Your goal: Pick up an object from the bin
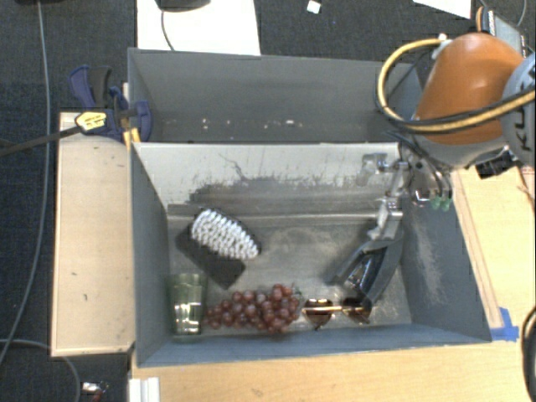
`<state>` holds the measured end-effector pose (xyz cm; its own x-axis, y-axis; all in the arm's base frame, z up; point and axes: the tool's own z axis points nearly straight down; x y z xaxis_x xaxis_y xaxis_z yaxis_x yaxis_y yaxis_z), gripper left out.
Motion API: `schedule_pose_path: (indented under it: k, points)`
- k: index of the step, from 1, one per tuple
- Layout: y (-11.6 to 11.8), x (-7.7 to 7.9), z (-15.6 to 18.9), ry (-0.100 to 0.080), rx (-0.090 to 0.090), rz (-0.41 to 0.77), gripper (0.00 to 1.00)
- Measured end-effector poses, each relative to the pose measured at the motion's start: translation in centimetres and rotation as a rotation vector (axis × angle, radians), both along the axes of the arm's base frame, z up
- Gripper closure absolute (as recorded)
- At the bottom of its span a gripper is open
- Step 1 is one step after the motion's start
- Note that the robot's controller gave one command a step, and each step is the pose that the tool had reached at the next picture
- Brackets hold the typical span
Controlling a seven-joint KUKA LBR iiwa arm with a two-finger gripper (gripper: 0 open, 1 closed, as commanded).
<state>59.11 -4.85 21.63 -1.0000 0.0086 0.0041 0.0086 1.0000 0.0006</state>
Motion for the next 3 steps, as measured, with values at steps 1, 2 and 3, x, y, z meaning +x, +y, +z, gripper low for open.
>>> schedule_pose_path:
  k: [1,2,3]
  points:
    - [0.0,0.2,0.4,-0.008,-0.001,0.002,0.00]
    - [-1.9,-2.3,-9.1,-0.010,-0.001,0.273,0.00]
    - [-2.3,-6.0,-6.7,-0.011,-0.002,0.474,0.00]
